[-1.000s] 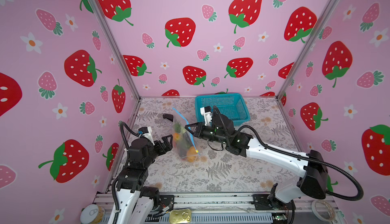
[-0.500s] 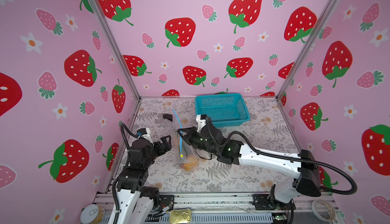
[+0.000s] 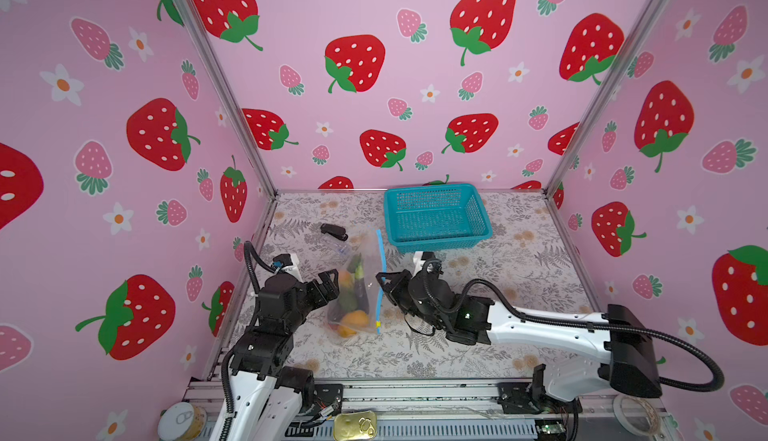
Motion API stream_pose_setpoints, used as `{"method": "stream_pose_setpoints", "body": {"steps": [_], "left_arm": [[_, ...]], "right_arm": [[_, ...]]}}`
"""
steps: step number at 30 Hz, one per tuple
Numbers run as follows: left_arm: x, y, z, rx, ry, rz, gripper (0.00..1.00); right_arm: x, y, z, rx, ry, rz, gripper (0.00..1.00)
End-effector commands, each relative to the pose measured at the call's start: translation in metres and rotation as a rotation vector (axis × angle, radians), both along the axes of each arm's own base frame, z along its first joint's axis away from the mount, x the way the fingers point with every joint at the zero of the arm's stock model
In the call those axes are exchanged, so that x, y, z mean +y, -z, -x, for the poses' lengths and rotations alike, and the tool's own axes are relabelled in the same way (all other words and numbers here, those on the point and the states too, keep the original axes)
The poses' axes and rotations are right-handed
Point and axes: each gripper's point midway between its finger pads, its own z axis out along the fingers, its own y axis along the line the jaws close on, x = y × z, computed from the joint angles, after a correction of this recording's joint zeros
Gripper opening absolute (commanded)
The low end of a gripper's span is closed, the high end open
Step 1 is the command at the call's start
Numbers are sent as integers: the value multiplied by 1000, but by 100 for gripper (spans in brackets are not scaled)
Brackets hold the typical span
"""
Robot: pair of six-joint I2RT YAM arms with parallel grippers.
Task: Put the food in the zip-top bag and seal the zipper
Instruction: 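Lay the bag flat on the table with both grippers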
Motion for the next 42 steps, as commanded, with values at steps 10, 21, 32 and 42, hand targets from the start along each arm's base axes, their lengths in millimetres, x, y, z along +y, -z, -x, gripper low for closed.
{"method": "stream_pose_setpoints", "body": {"steps": [10,21,32,42], "left_arm": [[-24,41,-15,139,28,168,82],[-78,75,-24,300,188,231,53],[-93,99,-11,367,239,194,53],[-119,95,13,357,374,213,50]], "right_arm": [[-130,72,-35,85,246,36,0],[-207,165,-39,102,205,264,0],[-224,210,-47,89,47,358,0],[-193,212,-62,88,-195,369,0]]}}
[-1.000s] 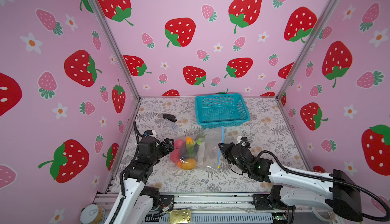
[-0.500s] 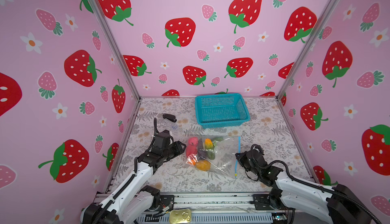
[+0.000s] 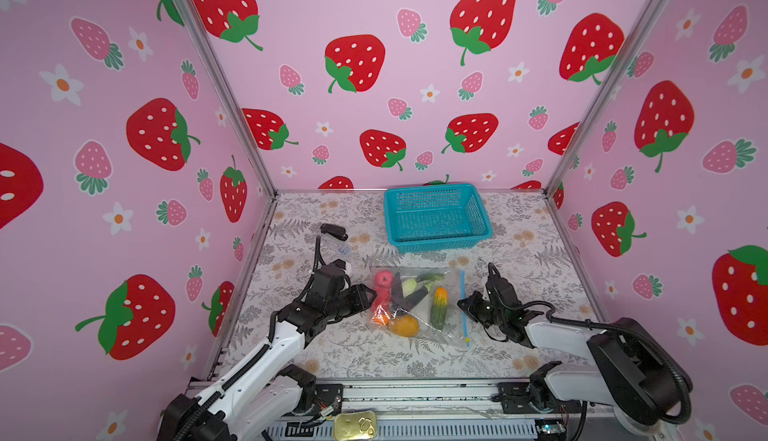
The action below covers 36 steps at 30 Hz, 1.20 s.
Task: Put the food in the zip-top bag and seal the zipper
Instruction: 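Lay the bag flat on the table with both grippers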
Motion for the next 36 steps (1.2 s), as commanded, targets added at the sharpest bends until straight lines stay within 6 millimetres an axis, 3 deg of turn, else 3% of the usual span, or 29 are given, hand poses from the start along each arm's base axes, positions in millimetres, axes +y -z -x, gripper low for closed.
{"method": "stream_pose_setpoints", "body": {"steps": [1,7,14,17,21,30,36], "left_arm": [[-2,3,12,11,19,13,47],[2,11,24,38,20,-4,36],[21,24,21,42,-33,-116,28],[25,19,14,9,-56,-138,27],[20,10,4,-27,-54,-128,27],[-10,26,-2,23,44,-125,29],[-4,24,1,22,44,-177,25]], "right_arm": [[16,-12,-1,-40,-116,-44,0],[11,-26,-12,-99,-103,-29,0],[12,-31,-15,-111,-143,-10,0],[14,-34,-17,-122,-157,-7,2],[17,-39,-19,-138,-168,-14,5],[23,-47,-20,-155,-191,-41,11],[25,-51,-21,-172,-217,-34,21]]}}
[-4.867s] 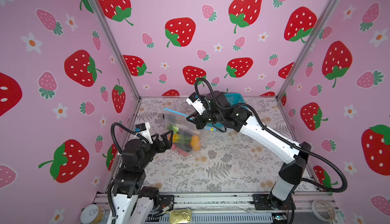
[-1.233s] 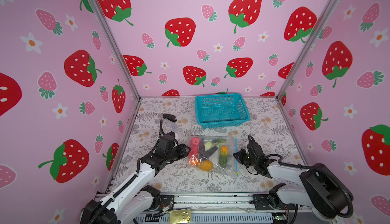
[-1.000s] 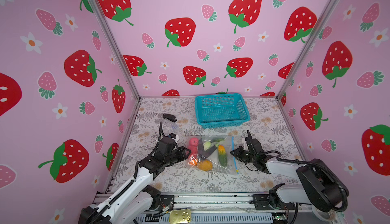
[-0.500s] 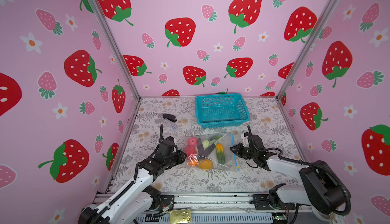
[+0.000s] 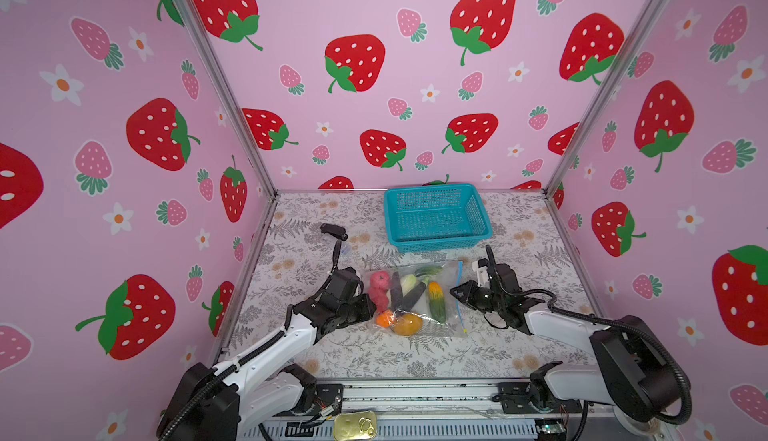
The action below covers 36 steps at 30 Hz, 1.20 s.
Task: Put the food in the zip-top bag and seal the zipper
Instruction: 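Lay the bag flat on the table with both grippers, then open both grippers and release the bag on the table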
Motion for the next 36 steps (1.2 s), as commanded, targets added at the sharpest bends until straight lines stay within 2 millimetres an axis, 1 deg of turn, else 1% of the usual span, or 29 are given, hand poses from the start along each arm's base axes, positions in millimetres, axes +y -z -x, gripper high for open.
{"method": "stream_pose_setpoints", "body": {"steps": [1,4,9,11,13,14,16,21,26,30,36], "left_arm": [[2,-21,-8,-65,-6,-14,24],[13,-22,-7,-84,-34,-49,18],[16,-17,-4,-77,-50,-54,10],[16,-15,-3,-65,-47,-59,7],[16,-14,-2,-61,-46,-60,7],[16,-14,-2,-60,-45,-60,2],[17,-14,-2,-63,-49,-60,0],[20,-11,-1,-60,-55,-70,0],[22,-8,1,-53,-60,-76,0],[24,-8,2,-56,-65,-79,0],[25,-10,4,-61,-65,-83,1]], "right_arm": [[4,-13,-7,-41,-23,-6,23],[4,-14,-7,-49,-29,2,25],[5,-14,-6,-56,-54,15,27],[3,-13,-6,-52,-54,31,27],[-2,-10,-6,-52,-47,59,22],[-5,-9,-6,-50,-38,75,20],[-13,-2,-6,-39,-27,109,18],[-27,14,-4,-9,-11,160,19],[-39,27,-3,12,9,201,28],[-48,31,-3,17,22,230,34],[-66,38,-5,29,62,288,38]]}}
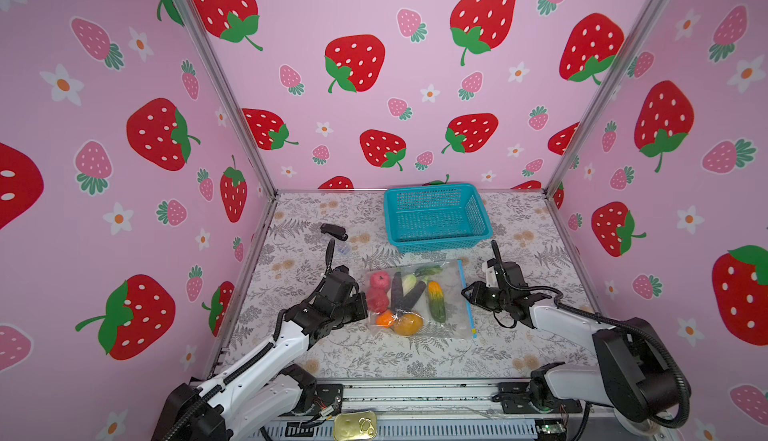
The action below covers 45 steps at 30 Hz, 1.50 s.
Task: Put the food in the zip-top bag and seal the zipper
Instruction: 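Open both grippers and release the bag on the table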
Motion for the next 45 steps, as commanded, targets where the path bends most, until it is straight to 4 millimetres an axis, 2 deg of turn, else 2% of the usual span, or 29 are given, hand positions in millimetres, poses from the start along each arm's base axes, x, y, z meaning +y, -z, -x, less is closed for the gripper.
{"method": "stream_pose_setpoints", "body": {"steps": [1,3,6,10,13,18,23,27,33,39,42,45], "left_arm": [[5,2,4,8,-17,-16,3],[5,0,6,12,-13,-13,7],[3,-5,12,30,0,10,23],[-7,-15,31,83,40,92,44],[-14,-16,44,121,52,159,51],[-24,-15,58,148,88,176,52],[-32,-1,68,206,125,150,51],[-29,9,71,239,116,118,47],[-26,10,70,234,106,110,31],[-17,18,72,249,73,71,27],[-13,18,72,247,61,50,27],[-6,14,69,224,53,12,28]], "right_arm": [[-19,14,6,27,30,74,38],[-24,15,6,29,45,85,38],[-27,10,6,17,64,80,38],[-21,-15,10,-23,54,10,39],[-13,-28,26,-35,20,-84,42],[-12,-35,58,-37,-23,-154,45],[-17,-25,81,7,-40,-158,49],[-17,-17,91,28,-59,-162,51],[-14,-9,96,43,-77,-188,51],[-16,0,95,55,-77,-158,51],[-18,-7,88,19,-81,-128,51],[-24,-24,70,-67,-57,-72,51]]}}
